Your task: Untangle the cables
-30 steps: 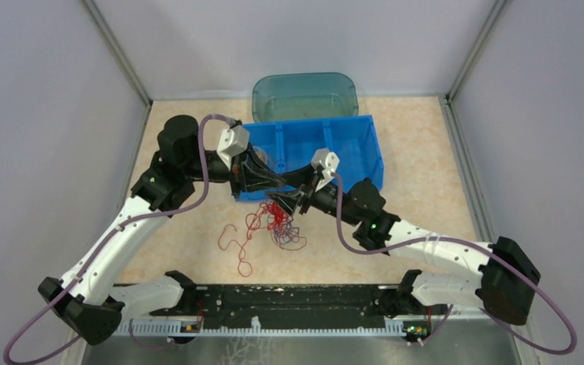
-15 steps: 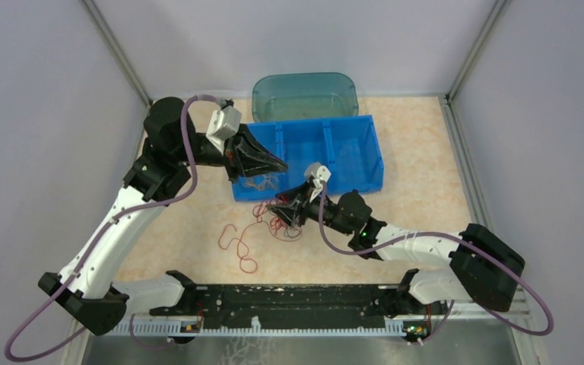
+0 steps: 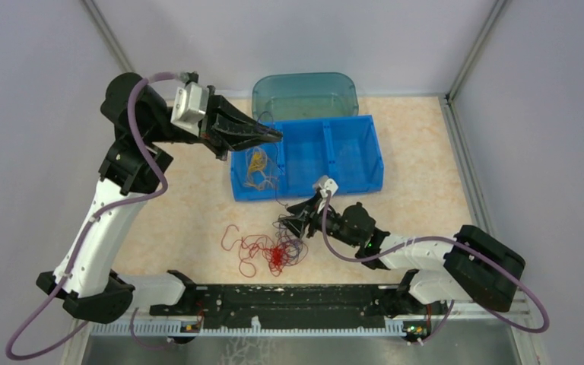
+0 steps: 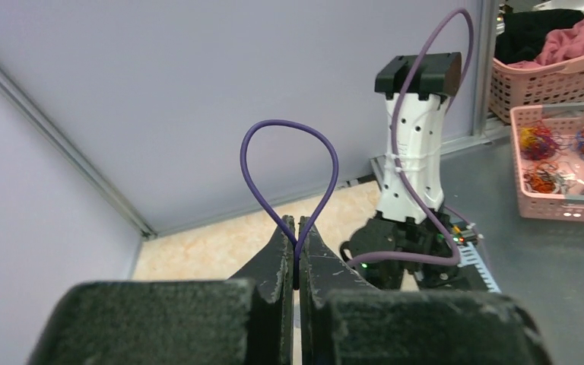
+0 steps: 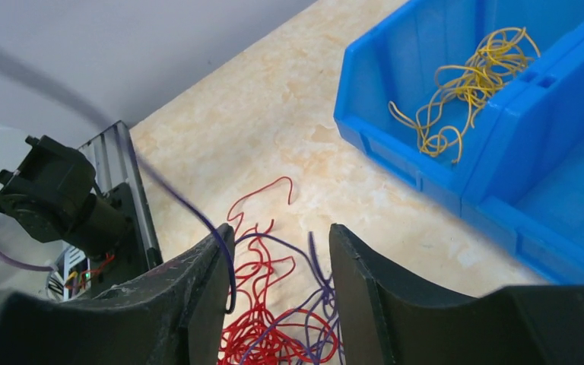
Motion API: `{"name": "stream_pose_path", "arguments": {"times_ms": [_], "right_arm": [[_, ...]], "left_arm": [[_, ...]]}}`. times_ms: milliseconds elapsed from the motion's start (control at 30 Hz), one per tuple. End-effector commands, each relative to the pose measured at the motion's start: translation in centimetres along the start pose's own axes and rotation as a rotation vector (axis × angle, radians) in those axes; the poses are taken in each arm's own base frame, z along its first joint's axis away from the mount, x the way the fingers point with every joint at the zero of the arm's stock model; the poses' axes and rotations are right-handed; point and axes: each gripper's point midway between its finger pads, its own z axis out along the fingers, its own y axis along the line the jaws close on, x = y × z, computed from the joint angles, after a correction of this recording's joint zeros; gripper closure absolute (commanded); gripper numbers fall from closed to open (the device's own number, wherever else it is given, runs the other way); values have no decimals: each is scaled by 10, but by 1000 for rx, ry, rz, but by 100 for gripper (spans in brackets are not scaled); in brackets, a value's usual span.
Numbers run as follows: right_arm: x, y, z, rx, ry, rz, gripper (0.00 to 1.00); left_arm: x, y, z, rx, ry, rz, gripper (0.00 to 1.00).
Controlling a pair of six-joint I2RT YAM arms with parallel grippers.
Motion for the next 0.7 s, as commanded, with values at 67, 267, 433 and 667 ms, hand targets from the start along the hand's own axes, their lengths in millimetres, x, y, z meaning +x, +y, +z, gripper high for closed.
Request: {"name": "stream_pose_path", "arguments": {"times_ms": [67, 267, 433, 667], "right_arm": [[-30, 13, -5, -29, -94, -4, 44], [-76, 29, 3, -62, -173, -62, 39], [-82, 36, 25, -99, -164, -84, 41], [-68, 42, 38, -156, -149, -47, 42]], "left_arm": [[-41, 13, 1, -39, -58, 183, 99], [-47, 17, 3, -39, -71, 196, 100], [-59, 20, 4, -54, -88, 230, 100], [-88, 24, 2, -73, -115, 329, 100]]}}
